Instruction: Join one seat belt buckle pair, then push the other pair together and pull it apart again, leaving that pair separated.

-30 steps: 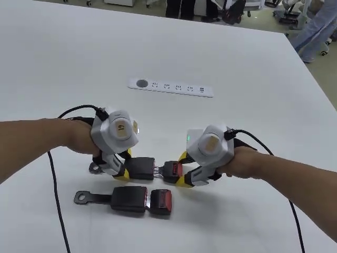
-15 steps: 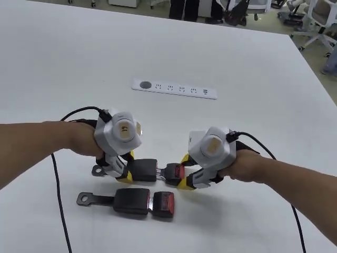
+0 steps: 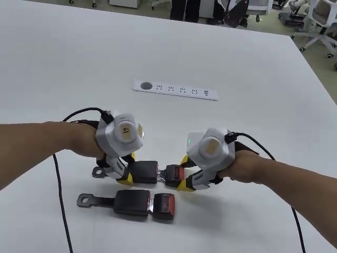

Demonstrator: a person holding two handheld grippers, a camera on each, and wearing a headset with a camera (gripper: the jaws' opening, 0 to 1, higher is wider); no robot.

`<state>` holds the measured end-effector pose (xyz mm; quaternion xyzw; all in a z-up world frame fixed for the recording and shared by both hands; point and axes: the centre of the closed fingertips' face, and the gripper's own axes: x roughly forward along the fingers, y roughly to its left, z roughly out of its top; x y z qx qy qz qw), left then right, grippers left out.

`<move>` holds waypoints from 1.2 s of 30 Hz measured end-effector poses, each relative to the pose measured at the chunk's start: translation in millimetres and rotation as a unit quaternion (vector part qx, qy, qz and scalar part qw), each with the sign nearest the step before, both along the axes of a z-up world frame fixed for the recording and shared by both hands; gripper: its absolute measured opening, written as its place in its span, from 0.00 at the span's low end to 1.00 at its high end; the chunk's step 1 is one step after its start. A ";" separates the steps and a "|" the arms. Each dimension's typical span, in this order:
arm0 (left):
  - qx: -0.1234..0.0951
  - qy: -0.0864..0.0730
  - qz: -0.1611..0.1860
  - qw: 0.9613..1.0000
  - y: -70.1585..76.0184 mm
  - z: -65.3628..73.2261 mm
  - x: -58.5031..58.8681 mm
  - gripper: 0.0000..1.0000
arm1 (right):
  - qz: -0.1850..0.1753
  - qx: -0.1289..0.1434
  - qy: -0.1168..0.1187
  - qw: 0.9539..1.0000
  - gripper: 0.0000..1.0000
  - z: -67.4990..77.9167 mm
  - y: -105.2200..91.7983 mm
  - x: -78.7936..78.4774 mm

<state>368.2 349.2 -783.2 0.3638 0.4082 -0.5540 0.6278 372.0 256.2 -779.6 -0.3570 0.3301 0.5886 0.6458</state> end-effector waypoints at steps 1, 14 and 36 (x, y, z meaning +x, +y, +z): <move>-0.001 0.000 0.000 1.000 0.0 0.1 0.0 0.30 | 0.003 0.003 0.001 1.000 0.27 1.1 2.0 -0.9; 0.000 -0.002 -0.009 1.000 -0.6 0.6 0.3 0.30 | 0.000 0.003 0.006 1.000 0.26 5.0 10.0 -3.3; 0.007 -0.004 -0.018 1.000 -0.5 -0.9 1.6 0.30 | 0.003 -0.005 -0.004 1.000 0.27 -2.1 9.3 1.1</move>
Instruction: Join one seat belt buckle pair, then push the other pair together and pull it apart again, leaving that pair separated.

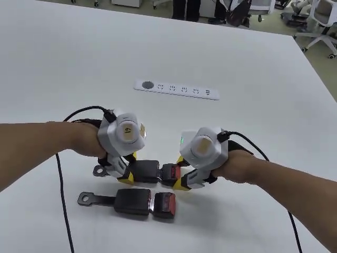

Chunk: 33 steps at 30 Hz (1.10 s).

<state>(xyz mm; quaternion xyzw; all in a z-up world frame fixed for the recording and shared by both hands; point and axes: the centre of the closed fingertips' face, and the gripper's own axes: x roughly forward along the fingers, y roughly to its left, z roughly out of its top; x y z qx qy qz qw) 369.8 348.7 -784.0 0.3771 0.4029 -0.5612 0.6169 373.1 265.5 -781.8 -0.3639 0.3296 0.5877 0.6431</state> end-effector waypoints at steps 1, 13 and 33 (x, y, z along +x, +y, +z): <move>0.002 0.000 0.000 1.000 -0.7 0.6 -0.9 0.30 | 0.000 0.000 0.000 1.000 0.27 -1.6 -1.2 0.0; 0.021 0.005 0.005 1.000 -0.2 0.7 0.0 0.31 | 0.002 -0.002 0.001 1.000 0.28 -0.3 -2.2 -3.5; 0.053 0.010 -0.003 0.999 0.8 -0.6 -1.9 0.32 | 0.005 -0.015 0.002 1.000 0.29 5.2 -20.1 -6.4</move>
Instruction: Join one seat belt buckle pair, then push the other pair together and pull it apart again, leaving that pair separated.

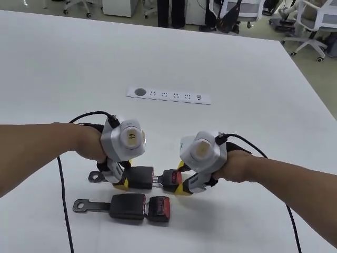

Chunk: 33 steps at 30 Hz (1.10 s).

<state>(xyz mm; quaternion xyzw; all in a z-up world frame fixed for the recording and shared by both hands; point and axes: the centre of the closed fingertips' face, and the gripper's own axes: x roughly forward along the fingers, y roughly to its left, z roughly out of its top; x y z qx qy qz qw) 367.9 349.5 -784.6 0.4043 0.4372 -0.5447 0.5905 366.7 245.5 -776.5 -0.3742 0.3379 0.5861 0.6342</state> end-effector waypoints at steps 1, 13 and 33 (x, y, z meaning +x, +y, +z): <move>0.001 0.000 0.001 1.000 0.5 -0.1 0.2 0.32 | 0.001 -0.001 0.000 1.000 0.29 -0.3 -0.5 -0.1; 0.003 0.000 0.000 1.000 -0.2 1.4 -2.1 0.32 | 0.000 -0.021 0.000 1.000 0.29 -4.3 -23.7 0.4; -0.006 0.000 -0.002 1.000 -0.5 1.2 -1.7 0.32 | -0.009 -0.037 0.001 0.999 0.30 -6.1 -53.8 0.1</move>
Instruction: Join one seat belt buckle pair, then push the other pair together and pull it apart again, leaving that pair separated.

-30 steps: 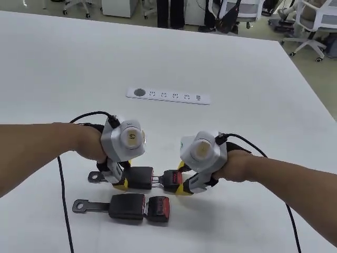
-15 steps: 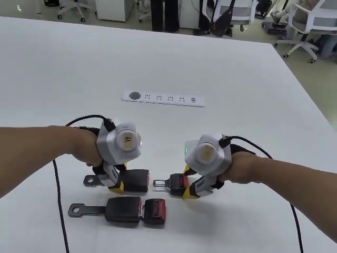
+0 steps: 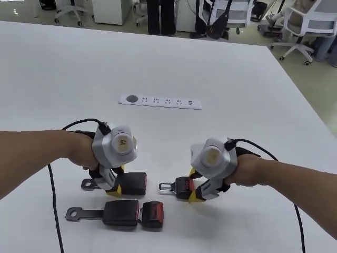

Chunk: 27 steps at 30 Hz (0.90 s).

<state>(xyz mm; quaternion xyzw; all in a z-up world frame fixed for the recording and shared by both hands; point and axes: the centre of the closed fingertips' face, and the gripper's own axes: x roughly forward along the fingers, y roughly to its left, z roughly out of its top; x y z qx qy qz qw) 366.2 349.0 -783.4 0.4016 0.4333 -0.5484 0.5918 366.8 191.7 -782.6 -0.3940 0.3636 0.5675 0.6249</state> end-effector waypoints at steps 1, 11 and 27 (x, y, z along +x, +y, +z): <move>0.000 0.000 -0.001 1.000 -0.1 -0.1 -0.1 0.32 | -0.001 0.000 0.000 1.000 0.30 -0.1 -1.5 -0.1; -0.002 0.001 -0.001 1.000 -1.4 1.7 -1.3 0.32 | -0.006 0.001 0.000 1.000 0.31 1.4 -9.5 -1.2; -0.003 -0.012 -0.016 1.000 -1.3 0.6 -0.2 0.33 | -0.011 -0.001 -0.004 1.000 0.33 -1.3 -15.4 -0.7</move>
